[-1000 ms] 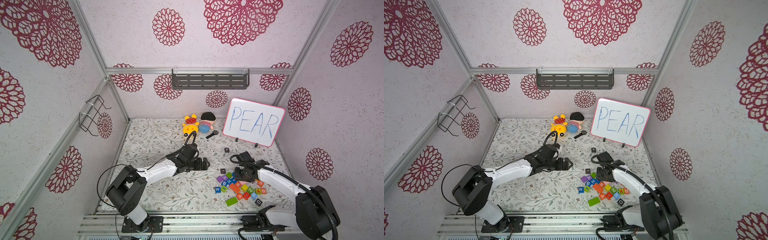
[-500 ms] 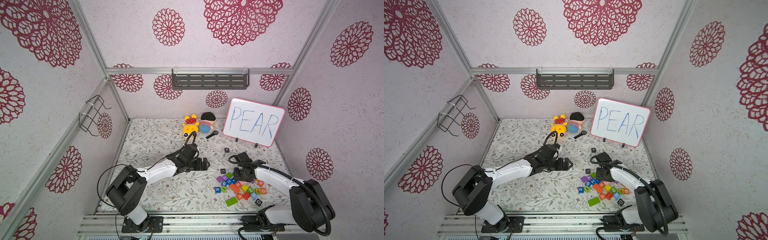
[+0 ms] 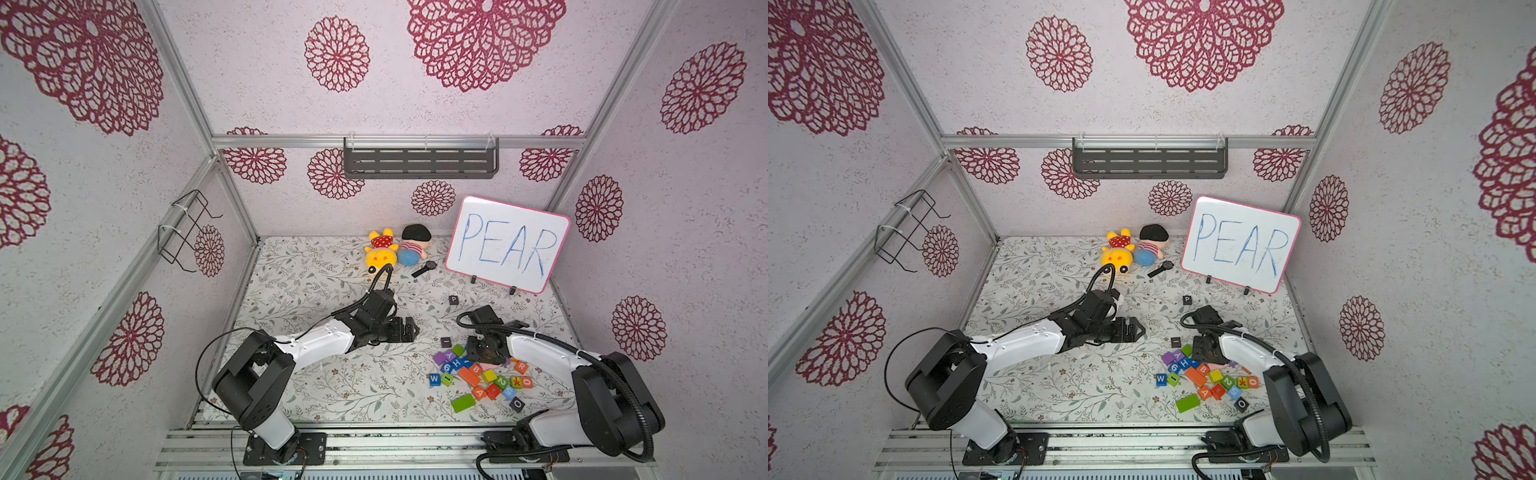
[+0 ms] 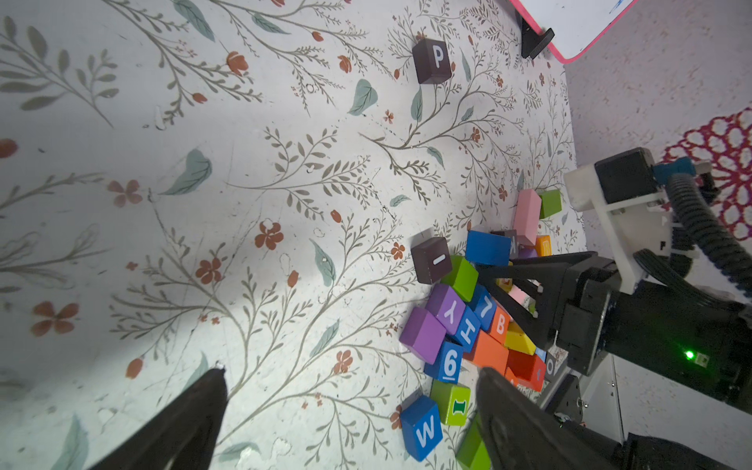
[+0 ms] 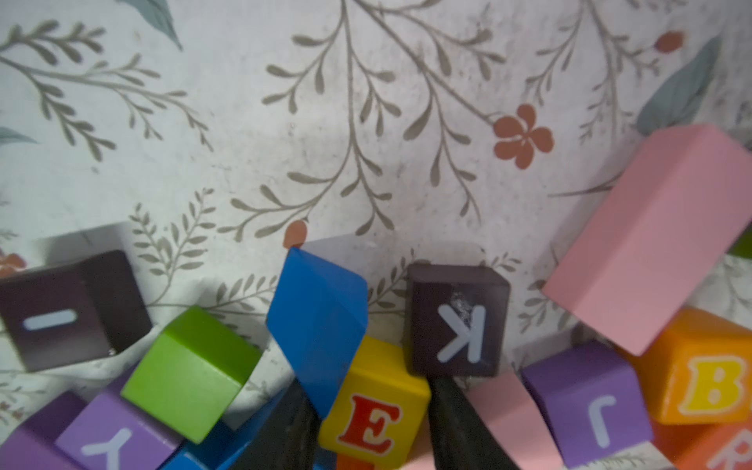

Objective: Spell the uppercase word “pear” with letter blocks
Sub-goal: Pick up the letter block from the center of the board, then place the letter block at the center of the board.

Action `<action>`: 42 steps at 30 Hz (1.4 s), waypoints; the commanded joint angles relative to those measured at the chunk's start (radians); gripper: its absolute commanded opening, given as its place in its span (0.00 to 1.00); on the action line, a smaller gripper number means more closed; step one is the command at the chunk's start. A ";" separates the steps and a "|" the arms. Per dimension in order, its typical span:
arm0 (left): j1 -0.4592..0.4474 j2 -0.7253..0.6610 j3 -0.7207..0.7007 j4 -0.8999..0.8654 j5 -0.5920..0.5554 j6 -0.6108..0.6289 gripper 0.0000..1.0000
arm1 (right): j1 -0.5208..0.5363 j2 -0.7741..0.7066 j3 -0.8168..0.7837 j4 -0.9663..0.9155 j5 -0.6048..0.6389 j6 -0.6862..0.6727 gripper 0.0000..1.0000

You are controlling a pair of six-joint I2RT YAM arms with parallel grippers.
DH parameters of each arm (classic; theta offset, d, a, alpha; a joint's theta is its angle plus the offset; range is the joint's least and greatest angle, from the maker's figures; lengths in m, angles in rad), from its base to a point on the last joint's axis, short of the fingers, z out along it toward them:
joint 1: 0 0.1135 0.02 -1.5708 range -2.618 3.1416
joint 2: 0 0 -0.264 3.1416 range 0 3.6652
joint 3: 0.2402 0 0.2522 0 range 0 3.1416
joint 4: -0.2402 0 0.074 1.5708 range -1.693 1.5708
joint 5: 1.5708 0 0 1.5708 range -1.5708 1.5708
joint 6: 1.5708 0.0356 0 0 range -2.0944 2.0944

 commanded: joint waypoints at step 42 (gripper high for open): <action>0.118 0.301 0.482 -0.130 0.162 0.128 0.98 | -0.216 0.419 0.651 -0.022 -0.100 -0.311 0.31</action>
